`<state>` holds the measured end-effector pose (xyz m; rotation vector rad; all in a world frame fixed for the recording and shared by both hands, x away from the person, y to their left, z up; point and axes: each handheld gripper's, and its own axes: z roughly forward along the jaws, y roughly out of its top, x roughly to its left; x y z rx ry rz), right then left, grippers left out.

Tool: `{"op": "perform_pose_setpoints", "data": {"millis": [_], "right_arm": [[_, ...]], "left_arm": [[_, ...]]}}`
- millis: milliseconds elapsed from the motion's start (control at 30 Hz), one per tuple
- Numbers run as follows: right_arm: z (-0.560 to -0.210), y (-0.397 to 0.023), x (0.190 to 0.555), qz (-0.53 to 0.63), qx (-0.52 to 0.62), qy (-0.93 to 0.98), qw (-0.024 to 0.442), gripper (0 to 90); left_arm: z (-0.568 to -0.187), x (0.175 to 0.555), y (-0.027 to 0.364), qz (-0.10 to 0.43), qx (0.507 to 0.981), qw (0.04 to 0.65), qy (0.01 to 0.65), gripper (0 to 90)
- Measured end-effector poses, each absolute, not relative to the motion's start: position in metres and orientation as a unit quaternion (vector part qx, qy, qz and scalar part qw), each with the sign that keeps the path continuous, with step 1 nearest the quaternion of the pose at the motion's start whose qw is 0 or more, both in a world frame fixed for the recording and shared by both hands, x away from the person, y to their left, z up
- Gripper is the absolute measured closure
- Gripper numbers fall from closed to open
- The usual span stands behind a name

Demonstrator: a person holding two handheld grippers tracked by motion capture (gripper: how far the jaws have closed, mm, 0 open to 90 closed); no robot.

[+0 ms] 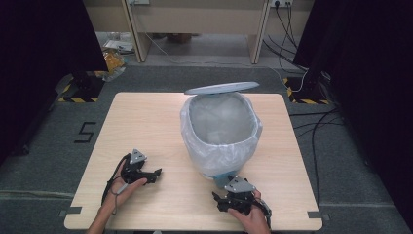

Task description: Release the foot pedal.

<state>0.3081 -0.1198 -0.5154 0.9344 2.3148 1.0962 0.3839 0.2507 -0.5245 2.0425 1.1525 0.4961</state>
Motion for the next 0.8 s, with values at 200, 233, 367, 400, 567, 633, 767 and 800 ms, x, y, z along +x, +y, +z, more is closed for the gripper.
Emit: {"op": "perform_pose_setpoints", "data": {"millis": [200, 233, 367, 400, 567, 633, 767, 800], "right_arm": [[-0.515, -0.123, 0.309, 0.413, 0.343, 0.820, 0.198, 21.6], [-0.514, -0.124, 0.308, 0.418, 0.347, 0.816, 0.197, 21.6], [-0.511, -0.125, 0.306, 0.432, 0.343, 0.808, 0.209, 21.5], [-0.510, -0.126, 0.306, 0.435, 0.342, 0.806, 0.211, 21.4], [-0.506, -0.133, 0.306, 0.433, 0.357, 0.803, 0.200, 21.2], [-0.503, -0.138, 0.306, 0.437, 0.364, 0.798, 0.200, 21.1], [-0.497, -0.151, 0.305, 0.439, 0.375, 0.788, 0.212, 21.1], [-0.497, -0.154, 0.304, 0.438, 0.378, 0.787, 0.214, 21.1]], "left_arm": [[-0.524, 0.384, 0.251, 0.192, 0.793, 0.365, 0.448, 13.9], [-0.524, 0.384, 0.251, 0.192, 0.793, 0.365, 0.448, 13.9], [-0.524, 0.384, 0.251, 0.192, 0.794, 0.364, 0.448, 13.8], [-0.524, 0.384, 0.251, 0.192, 0.794, 0.364, 0.448, 13.9], [-0.524, 0.384, 0.251, 0.192, 0.793, 0.364, 0.448, 13.9], [-0.524, 0.384, 0.251, 0.192, 0.793, 0.364, 0.448, 14.0], [-0.524, 0.384, 0.251, 0.192, 0.793, 0.364, 0.448, 14.0], [-0.524, 0.384, 0.251, 0.192, 0.793, 0.364, 0.448, 14.0]]}}
